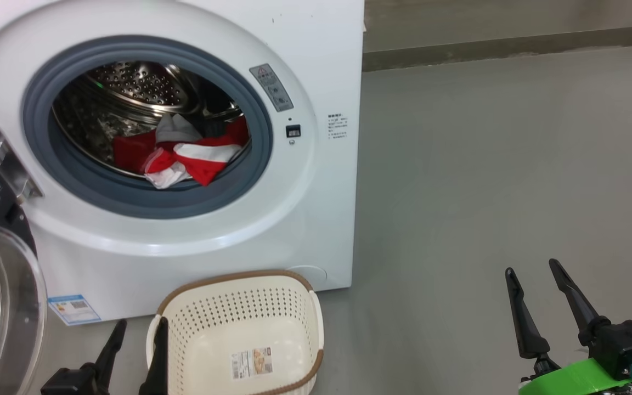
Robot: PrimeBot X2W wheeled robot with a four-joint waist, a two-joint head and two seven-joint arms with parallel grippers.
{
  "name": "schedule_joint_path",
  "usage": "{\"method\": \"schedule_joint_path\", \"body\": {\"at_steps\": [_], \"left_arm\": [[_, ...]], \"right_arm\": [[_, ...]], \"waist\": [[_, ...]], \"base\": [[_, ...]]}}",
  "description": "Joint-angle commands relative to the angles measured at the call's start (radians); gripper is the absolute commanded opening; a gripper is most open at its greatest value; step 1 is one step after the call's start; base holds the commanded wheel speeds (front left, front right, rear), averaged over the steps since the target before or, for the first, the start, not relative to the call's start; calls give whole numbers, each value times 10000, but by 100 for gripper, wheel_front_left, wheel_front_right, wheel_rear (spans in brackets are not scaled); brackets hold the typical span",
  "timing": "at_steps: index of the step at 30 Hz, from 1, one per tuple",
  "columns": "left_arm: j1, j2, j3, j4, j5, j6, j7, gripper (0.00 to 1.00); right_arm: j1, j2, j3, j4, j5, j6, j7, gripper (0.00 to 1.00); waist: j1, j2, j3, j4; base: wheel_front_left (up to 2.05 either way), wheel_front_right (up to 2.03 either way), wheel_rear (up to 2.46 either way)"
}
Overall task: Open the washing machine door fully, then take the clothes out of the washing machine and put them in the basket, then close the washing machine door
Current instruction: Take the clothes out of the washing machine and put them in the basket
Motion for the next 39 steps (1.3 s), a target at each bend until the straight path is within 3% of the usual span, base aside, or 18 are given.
{"method": "schedule_joint_path", "body": {"at_steps": [1, 14, 39], "left_arm": [[-430, 163, 364, -193, 61, -12, -120, 100], [-413, 43, 760, -669, -224, -50, -120, 100], [-452, -110, 690, -510, 22, -37, -120, 100]], "right_arm": [[-261, -101, 221, -259, -9, 65, -65, 100], [-352, -99, 261, -211, 23, 65, -65, 100], [-581, -111, 432, -230, 47, 65, -65, 100]], "waist": [[0, 0, 24, 18], [0, 0, 164, 46], [0, 0, 281, 71]], "base": [[211, -216, 5], [143, -143, 0], [5, -5, 0]]}}
